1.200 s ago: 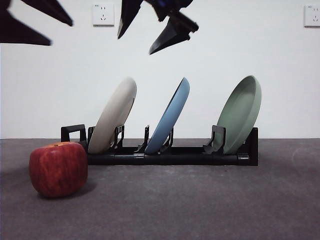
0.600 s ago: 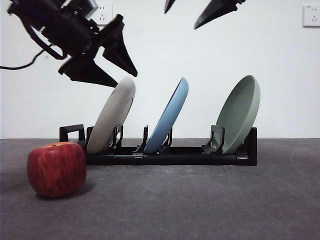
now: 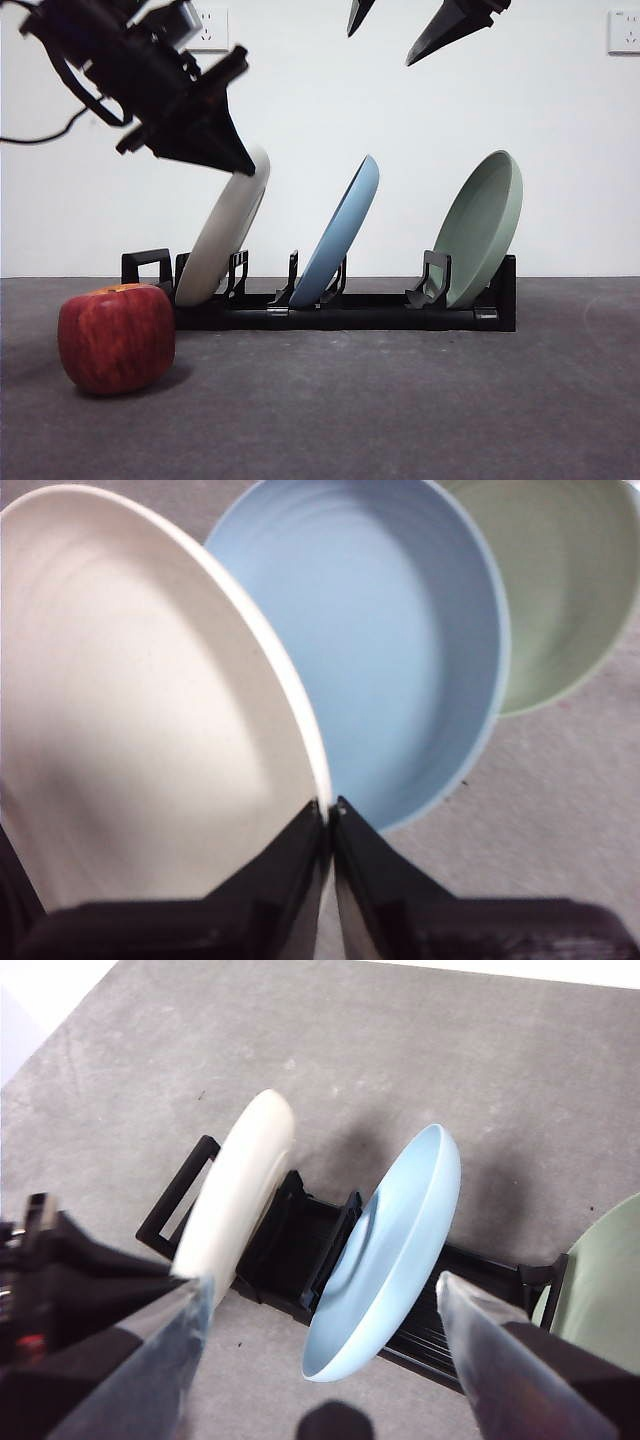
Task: Take the yellow plate from the plate rack,put the plate on the table,take the apple from the table,put the apple in the plate
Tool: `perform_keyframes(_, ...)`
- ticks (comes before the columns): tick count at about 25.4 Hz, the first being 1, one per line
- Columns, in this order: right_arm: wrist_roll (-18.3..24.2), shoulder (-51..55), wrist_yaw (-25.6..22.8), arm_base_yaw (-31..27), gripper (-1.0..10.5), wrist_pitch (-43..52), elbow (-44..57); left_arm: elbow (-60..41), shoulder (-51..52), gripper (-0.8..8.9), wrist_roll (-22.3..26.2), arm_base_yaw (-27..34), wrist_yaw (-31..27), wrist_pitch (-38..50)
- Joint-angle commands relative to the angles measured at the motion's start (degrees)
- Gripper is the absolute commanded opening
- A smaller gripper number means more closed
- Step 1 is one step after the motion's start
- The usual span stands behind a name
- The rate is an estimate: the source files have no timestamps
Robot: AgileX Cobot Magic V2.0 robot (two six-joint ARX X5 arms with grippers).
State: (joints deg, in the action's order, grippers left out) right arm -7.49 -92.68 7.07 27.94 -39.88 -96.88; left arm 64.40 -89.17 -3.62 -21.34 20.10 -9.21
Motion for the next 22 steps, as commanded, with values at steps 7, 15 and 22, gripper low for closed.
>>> perform_keyframes(7, 0.13, 3.13, 0.07, -5.66, 3.8, 0.98, -0.07, -0.17, 17.33, -0.09, 2.43, -9.25, -0.52, -15.32)
perform_keyframes(15, 1.16, 12.52, 0.24, -11.54, 3.7, -2.38, -0.07, -0.20, 14.05, -0.09, 3.04, -31.15, -11.32, -18.91)
perform_keyframes(22, 1.88, 17.38, 0.46, -11.80, 3.7, -6.62, -0.07, -0.20, 4.20, -0.09, 3.72, -39.69, -18.18, -20.85)
